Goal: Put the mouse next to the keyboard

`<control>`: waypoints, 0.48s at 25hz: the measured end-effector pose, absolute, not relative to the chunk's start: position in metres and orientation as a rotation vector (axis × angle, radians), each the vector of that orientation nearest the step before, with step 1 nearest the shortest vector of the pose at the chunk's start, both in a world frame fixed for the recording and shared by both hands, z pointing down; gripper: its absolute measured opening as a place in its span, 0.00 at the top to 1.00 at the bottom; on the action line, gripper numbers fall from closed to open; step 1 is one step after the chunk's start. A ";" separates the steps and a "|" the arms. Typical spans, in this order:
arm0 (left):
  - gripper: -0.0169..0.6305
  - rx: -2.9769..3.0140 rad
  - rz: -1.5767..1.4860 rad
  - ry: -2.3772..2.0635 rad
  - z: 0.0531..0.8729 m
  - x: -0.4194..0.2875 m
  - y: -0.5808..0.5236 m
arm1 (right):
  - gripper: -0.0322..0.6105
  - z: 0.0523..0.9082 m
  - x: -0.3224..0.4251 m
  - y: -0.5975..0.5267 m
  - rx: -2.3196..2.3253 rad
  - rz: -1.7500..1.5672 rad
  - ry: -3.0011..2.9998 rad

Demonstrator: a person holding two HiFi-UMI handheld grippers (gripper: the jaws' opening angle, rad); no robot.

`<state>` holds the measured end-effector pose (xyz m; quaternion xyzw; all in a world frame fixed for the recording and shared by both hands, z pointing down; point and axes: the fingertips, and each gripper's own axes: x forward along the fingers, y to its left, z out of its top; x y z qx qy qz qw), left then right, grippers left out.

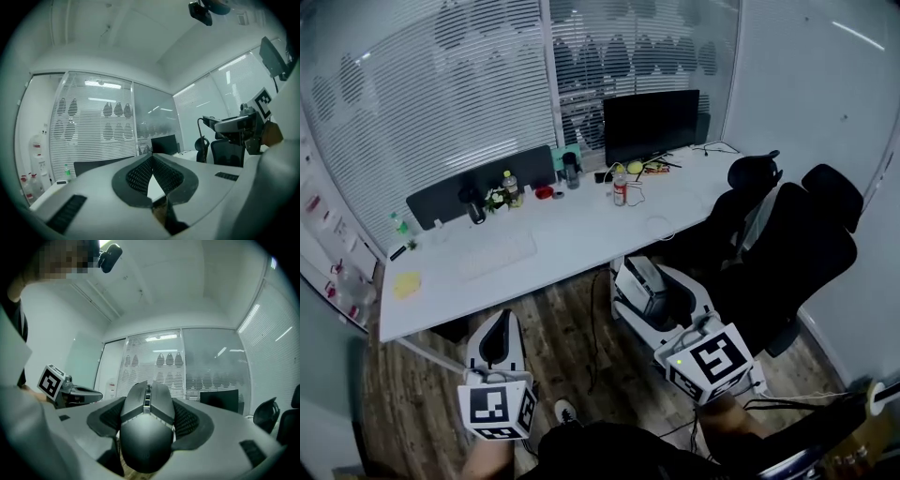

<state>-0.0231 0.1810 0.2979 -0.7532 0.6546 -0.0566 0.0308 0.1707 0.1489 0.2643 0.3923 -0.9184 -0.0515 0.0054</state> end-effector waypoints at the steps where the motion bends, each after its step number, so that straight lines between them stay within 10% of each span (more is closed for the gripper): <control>1: 0.93 -2.325 -0.171 2.013 0.298 -0.030 0.174 | 0.49 0.264 0.163 0.143 1.230 -0.161 -2.871; 12: 0.93 -2.341 -0.172 2.044 0.307 -0.102 0.112 | 0.49 0.273 0.097 0.082 1.232 -0.121 -2.846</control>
